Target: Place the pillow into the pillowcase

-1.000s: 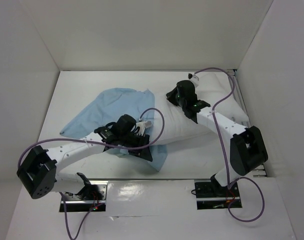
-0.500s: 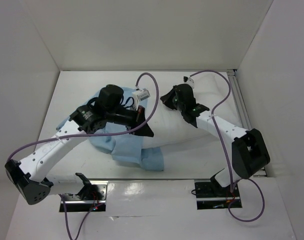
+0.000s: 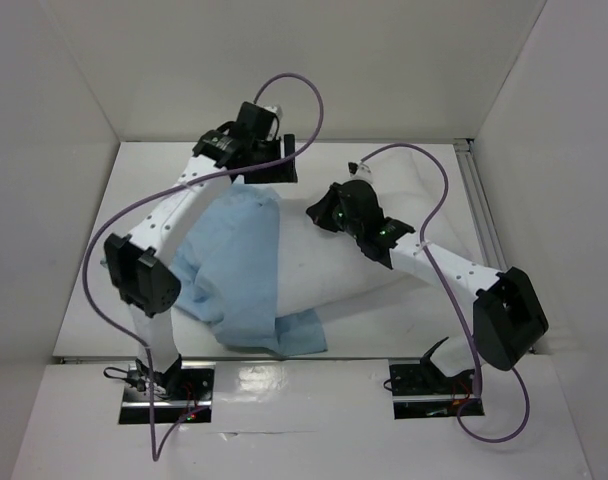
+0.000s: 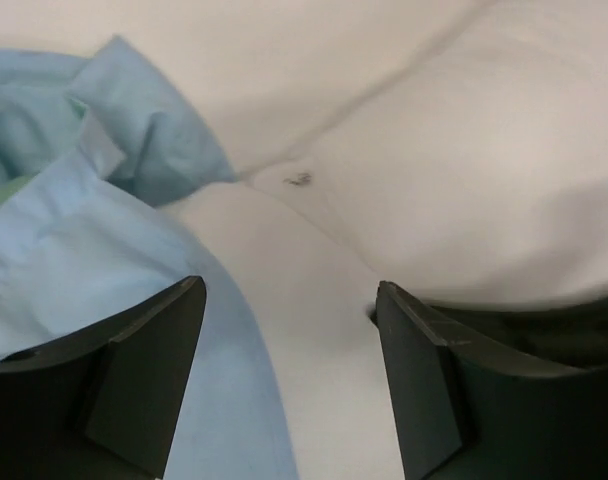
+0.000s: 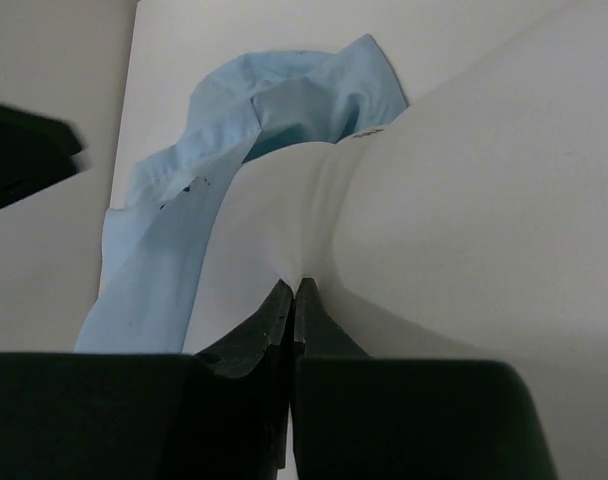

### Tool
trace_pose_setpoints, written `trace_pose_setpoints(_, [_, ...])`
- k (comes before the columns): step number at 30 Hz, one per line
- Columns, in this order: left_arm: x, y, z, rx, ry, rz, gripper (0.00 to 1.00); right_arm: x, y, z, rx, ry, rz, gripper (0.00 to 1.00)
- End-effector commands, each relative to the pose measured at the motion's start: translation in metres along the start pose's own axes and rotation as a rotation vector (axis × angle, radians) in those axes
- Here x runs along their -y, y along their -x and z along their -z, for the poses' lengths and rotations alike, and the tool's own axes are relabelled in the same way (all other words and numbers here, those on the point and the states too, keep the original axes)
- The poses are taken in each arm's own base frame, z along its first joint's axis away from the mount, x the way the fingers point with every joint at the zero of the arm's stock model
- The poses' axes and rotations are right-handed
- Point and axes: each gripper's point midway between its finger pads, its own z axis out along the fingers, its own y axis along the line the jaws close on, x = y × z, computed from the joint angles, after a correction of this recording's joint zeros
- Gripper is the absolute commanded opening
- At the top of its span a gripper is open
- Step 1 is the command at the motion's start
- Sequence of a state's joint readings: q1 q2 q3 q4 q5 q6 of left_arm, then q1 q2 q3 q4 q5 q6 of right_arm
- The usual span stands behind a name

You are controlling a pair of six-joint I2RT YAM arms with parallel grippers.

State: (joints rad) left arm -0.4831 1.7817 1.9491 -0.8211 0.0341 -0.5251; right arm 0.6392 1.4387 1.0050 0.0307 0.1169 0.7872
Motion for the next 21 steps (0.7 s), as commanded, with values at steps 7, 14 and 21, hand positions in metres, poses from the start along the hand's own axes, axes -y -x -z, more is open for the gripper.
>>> trace_pose_setpoints(7, [-0.074,-0.043,-0.026,-0.153,0.457,-0.036,0.74,-0.006,-0.002,0.02,0.011,0.0,0.033,0.0])
trace_pose_setpoints(14, [-0.056,-0.057,-0.01,-0.194,0.3,0.01,0.0,0.003,-0.001,0.02,0.019,-0.041,0.046,0.0])
trace_pose_setpoints(21, [0.022,-0.029,0.009,-0.118,-0.08,-0.05,0.0,-0.008,0.011,0.019,0.047,-0.024,0.05,0.0])
